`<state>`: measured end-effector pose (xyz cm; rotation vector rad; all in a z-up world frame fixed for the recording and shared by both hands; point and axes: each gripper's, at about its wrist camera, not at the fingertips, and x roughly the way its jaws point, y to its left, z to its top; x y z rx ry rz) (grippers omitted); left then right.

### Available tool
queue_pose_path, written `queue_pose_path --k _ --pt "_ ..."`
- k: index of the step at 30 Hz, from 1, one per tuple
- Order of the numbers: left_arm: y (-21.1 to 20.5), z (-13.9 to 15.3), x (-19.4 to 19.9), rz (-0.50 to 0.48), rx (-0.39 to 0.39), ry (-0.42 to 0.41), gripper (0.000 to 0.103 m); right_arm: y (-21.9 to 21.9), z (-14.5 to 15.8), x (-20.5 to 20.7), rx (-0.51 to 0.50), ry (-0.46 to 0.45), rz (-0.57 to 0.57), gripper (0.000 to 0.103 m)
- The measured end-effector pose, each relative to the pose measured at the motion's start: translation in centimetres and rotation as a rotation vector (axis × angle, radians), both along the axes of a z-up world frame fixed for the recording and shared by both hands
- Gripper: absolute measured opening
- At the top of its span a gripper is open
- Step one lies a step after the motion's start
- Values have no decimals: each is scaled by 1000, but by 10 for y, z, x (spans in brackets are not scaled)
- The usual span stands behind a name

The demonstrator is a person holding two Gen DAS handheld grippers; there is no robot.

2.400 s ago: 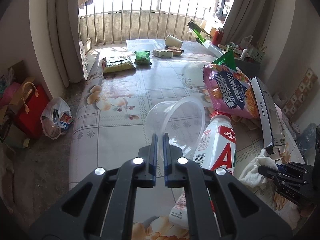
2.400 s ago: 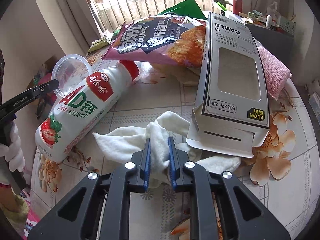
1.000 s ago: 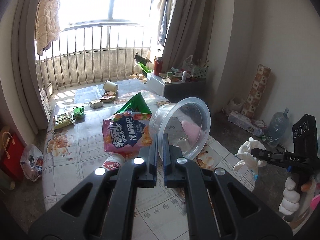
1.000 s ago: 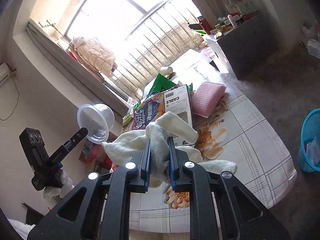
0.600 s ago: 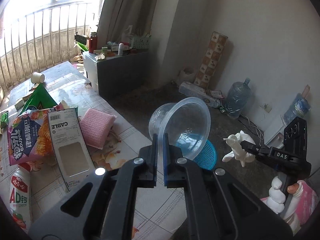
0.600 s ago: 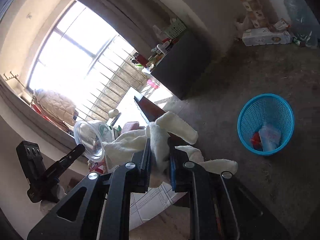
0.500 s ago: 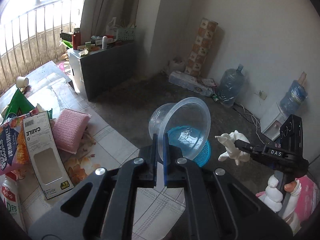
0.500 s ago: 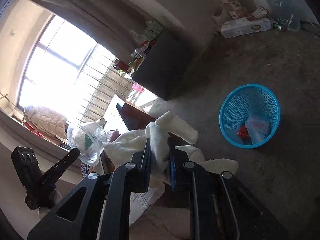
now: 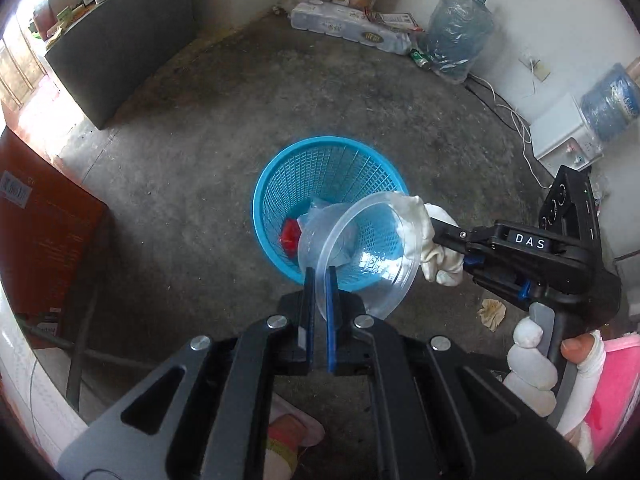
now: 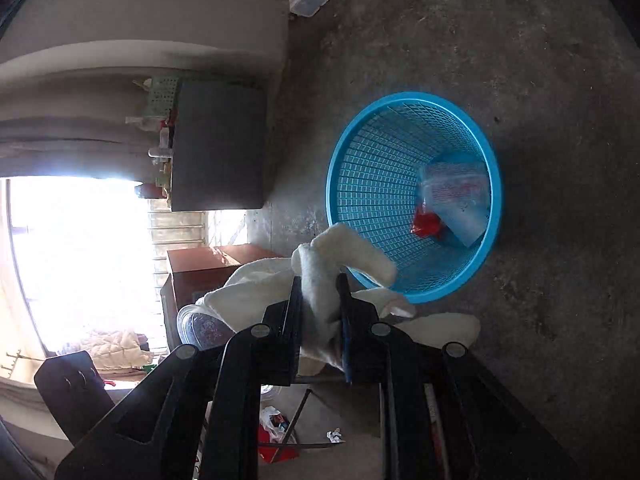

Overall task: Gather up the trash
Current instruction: 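Carry the cloth and cup to the wastebasket and open both tools, then move both tools back toward the table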

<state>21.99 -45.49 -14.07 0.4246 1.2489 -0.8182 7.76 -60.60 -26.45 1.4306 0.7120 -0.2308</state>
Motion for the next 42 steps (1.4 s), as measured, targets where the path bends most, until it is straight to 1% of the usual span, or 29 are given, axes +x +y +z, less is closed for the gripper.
queue_pose_path --k 2,4,5,6,7,8,9,12,15,18,22,26,28,29,32,33,35,36,39,40,42 --pt "-18 -13 6 0 26 -13 4 -13 -13 14 4 12 -13 20" --pt "-34 -30 12 0 45 -1 5 -27 -29 29 42 -32 -18 31" --pt "-44 -41 17 -1 63 21 10 -33 -39 36 66 -48 -25 39" --pt "-50 -51 21 -6 75 44 13 -39 -47 39 76 -46 -43 41" --pt "-54 -57 26 3 85 44 17 -43 -55 40 77 -43 -57 44" --pt "-54 -60 30 22 87 35 25 -46 -60 41 65 -29 -62 44" --pt "-52 -61 33 42 80 32 27 -49 -63 38 49 -4 -71 44" --pt "-43 -54 36 62 33 52 28 -47 -66 29 34 -16 -76 44" --pt "-34 -39 39 65 -6 32 29 -42 -61 13 5 -3 -71 44" --pt "-19 -12 37 76 -73 28 29 -33 -51 -4 -12 -14 -73 44" --pt "10 36 25 78 -194 20 31 -15 -17 -31 -85 -49 -51 44" --pt "61 88 0 75 -308 -10 39 10 21 -56 -165 -102 -10 45" --pt "97 108 -15 87 -354 -16 40 25 38 -68 -192 -129 13 49" --pt "117 116 -22 97 -370 -25 43 33 46 -73 -203 -144 27 52" --pt "183 136 -43 149 -402 -81 47 56 64 -79 -216 -170 93 58" --pt "208 142 -51 175 -407 -115 48 65 71 -79 -219 -174 119 59" --pt "255 152 -65 235 -405 -188 54 85 87 -76 -234 -199 176 59" --pt "280 156 -72 269 -400 -218 54 95 96 -73 -248 -209 206 59" --pt "348 166 -92 384 -384 -300 56 132 129 -62 -309 -241 296 62" --pt "371 168 -98 431 -381 -322 59 146 141 -57 -334 -255 328 63" --pt "415 173 -110 514 -388 -362 60 173 162 -46 -374 -291 388 65"
